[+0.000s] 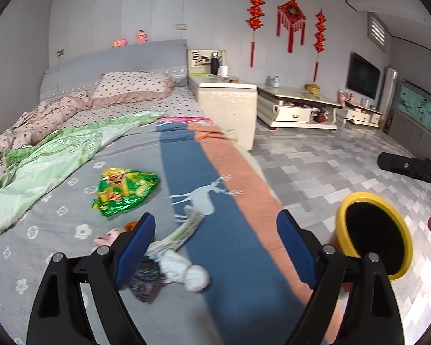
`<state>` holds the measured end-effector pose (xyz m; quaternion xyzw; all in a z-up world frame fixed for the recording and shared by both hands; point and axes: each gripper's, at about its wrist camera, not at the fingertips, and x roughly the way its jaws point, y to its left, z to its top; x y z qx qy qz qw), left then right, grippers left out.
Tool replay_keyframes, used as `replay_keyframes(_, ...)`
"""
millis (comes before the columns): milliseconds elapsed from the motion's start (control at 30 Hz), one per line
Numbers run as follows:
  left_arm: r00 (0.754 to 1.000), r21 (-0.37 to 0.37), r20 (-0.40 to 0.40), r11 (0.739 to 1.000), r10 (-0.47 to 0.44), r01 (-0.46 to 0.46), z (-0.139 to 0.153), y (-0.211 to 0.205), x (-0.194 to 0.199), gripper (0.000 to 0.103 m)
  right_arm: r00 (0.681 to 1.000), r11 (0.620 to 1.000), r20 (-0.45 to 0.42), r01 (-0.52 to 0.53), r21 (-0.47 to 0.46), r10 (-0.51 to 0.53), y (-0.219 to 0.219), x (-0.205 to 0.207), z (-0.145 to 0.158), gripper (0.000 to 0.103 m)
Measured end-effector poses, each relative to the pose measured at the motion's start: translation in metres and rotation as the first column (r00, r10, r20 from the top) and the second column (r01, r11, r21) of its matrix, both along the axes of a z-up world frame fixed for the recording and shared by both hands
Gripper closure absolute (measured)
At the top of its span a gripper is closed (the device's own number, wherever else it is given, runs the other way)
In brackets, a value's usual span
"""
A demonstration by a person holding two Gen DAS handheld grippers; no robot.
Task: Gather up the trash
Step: 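Move both tools back over the trash on the bed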
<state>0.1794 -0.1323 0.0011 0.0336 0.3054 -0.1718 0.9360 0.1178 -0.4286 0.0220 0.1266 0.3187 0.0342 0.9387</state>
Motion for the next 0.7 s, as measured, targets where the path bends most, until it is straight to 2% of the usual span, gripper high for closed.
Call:
replay_keyframes(367,0.989,0.039,-0.070,0.991,0.130,-0.128,-0.040,0.069,0.020,0.020,0.985,0.985,-0.041,-0.170,-0.034,0.168,0.080,0.038,-0.034,0.041)
replay_keyframes(700,0.966,0.036,-0.167,0.980,0.198,-0.195,-0.088,0.104,0.042,0.020,0.945,0.948,-0.130,-0.311,-0.068,0.301,0.145,0.071,-0.085,0.041)
